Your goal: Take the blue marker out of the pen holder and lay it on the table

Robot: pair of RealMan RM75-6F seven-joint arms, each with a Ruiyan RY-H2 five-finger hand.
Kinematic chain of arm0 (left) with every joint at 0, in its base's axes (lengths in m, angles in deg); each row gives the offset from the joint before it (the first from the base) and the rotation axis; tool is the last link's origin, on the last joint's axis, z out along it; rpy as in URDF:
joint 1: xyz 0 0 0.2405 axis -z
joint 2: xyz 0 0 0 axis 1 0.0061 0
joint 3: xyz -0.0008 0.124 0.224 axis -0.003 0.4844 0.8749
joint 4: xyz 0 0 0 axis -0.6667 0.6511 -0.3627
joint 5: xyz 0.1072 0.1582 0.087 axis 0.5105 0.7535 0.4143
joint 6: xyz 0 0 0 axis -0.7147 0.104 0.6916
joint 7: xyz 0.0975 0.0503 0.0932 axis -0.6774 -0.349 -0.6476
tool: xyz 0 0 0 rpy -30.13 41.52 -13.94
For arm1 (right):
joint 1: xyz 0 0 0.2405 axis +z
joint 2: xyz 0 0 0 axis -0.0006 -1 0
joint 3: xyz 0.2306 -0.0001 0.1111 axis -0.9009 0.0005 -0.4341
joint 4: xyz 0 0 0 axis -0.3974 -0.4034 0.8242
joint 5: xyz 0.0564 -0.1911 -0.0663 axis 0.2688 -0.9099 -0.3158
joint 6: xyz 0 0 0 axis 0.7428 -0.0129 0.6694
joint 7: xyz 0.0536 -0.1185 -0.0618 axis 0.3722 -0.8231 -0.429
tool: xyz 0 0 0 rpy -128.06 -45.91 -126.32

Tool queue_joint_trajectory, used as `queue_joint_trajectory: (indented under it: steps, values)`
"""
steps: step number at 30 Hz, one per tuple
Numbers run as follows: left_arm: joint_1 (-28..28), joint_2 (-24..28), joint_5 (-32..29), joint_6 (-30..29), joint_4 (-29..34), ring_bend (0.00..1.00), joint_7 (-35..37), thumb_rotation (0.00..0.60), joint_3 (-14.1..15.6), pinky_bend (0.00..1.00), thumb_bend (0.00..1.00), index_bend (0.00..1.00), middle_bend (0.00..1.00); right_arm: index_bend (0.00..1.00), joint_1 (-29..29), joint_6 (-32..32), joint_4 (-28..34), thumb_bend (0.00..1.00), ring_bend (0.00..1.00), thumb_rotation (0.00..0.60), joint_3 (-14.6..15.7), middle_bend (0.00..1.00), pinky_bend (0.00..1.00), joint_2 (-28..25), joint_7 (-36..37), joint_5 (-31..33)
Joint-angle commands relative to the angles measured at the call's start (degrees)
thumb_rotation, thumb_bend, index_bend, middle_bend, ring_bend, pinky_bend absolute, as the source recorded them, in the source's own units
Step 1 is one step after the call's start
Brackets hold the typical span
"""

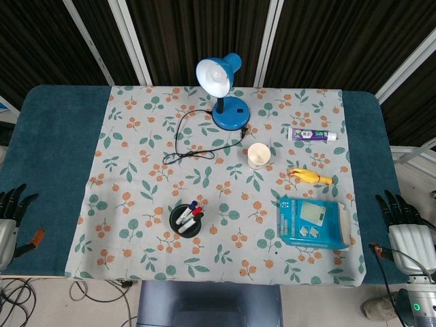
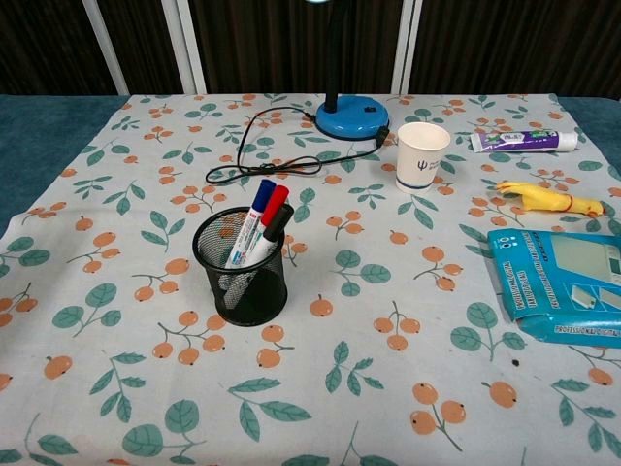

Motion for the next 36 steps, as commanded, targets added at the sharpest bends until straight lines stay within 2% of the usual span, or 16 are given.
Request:
queue_joint_trajectory:
  steps: [1, 30, 34, 36]
  values:
    - [-0.1, 0.0, 0.3, -0.2, 0.0, 0.00, 0.0, 0.600, 0.0, 0.00, 0.28, 0.15, 0.01, 0.02, 0.0, -0.1, 0.0, 0.14, 0.07, 0.600, 0.0, 0.00, 0.18, 0.0, 0.0, -0.1]
    - [-0.4, 0.0, 1.2, 0.1, -0.3, 0.00, 0.6, 0.600, -0.4, 0.00, 0.28, 0.16, 0.00, 0.02, 0.0, 0.0, 0.0, 0.14, 0.06, 0.600, 0.1, 0.00, 0.18, 0.0, -0.2, 0.0]
    - [0.5, 0.2, 5.1, -0.4, -1.9, 0.00, 3.4, 0.600, 0.0, 0.00, 0.28, 0.20, 0.00, 0.02, -0.1, 0.1, 0.2, 0.14, 0.06, 0.600, 0.0, 0.00, 0.18, 0.0, -0.2, 0.3]
    - [2.7, 1.5, 6.8, 1.5, -1.7, 0.00, 8.9, 0.600, -0.2, 0.00, 0.28, 0.20, 0.00, 0.02, -0.1, 0.3, 0.3, 0.14, 0.06, 0.600, -0.1, 0.00, 0.18, 0.1, -0.4, 0.7]
